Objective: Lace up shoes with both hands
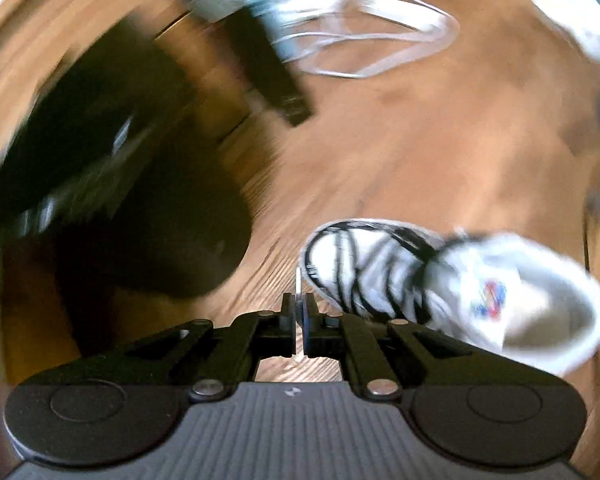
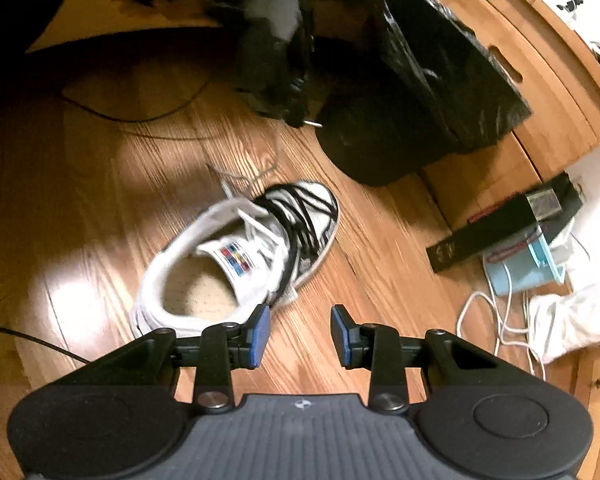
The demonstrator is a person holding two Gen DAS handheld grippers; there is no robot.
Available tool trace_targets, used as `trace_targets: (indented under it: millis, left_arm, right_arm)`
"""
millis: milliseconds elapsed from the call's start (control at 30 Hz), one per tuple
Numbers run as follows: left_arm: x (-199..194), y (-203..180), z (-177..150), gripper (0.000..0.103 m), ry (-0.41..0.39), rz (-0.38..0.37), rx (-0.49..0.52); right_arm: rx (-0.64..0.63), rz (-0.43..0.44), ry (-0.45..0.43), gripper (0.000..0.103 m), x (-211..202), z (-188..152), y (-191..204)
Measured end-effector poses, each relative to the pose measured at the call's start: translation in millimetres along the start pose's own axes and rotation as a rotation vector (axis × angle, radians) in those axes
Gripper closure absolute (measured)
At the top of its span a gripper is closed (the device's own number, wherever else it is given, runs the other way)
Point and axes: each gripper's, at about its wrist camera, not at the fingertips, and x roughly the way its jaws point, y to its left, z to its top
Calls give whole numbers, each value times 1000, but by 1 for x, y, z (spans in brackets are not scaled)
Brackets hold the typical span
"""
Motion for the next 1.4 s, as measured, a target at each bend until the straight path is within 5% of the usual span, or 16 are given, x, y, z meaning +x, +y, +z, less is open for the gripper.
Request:
trace_targets:
  millis: [100, 267, 433, 667, 867, 1000, 1300, 1400]
  left_arm:
    - [-14, -30, 2, 99, -22, 6, 148]
    - [-27, -72, -1, 99, -52, -35, 239]
    - [-27, -92, -1, 99, -74, -102, 152]
    - [-16, -110, 1, 99, -75, -94, 112]
    - [-42, -107, -8, 94, -105, -90, 156]
    - [-46, -92, -17, 74, -111, -41, 175]
    - [-20, -47, -21, 74, -86, -128, 64]
    - [-11, -43, -21, 86, -88, -187, 40]
  right_arm:
    - [38, -2, 14, 66, 3, -3, -7]
    - [205, 6, -2, 66, 4, -8, -31]
    - [395, 41, -8, 66, 9, -17, -53]
    - [523, 70, -27, 66, 13, -8, -64]
    - [530, 73, -52, 66, 10, 1, -62]
    - [558, 76, -79, 66, 7, 6, -66]
    - [511, 55, -59, 66, 9, 10, -60]
    - [506, 52, -53, 65, 10, 10, -59]
